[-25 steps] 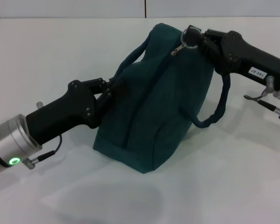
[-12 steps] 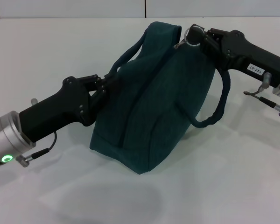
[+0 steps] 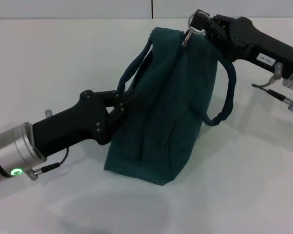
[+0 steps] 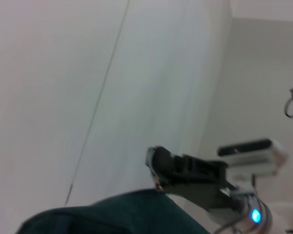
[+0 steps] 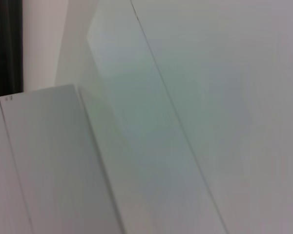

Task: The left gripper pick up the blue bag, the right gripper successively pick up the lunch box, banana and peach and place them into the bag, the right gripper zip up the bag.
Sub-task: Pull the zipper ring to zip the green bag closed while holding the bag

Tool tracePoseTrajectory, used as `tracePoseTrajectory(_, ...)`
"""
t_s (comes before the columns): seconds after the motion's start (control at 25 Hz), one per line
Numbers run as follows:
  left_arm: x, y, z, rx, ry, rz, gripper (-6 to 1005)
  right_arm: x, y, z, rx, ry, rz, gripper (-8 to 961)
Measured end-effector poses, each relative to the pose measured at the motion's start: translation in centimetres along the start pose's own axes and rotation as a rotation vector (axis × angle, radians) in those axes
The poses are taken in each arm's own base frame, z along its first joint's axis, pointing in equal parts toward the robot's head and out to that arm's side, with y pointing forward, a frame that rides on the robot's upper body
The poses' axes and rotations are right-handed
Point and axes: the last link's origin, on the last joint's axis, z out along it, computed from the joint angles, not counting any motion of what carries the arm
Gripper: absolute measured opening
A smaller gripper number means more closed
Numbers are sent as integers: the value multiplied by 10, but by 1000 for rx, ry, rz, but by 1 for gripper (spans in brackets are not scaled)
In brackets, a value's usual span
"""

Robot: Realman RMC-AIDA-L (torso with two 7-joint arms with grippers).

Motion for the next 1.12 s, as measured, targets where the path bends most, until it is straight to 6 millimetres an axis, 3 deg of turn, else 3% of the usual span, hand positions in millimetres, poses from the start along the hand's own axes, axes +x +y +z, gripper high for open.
tracePoseTrajectory(0.24, -3, 2, 1, -13, -17, 0, 53, -12, -13, 12, -21, 101, 76, 8)
tracePoseTrajectory(0.52, -5, 5, -1, -14, -18, -5, 53, -10, -20, 14, 6, 169, 72, 8)
tracePoseTrajectory(1.12, 3, -5, -10, 34, -1, 14, 52, -4, 15, 13, -179, 173, 38, 9)
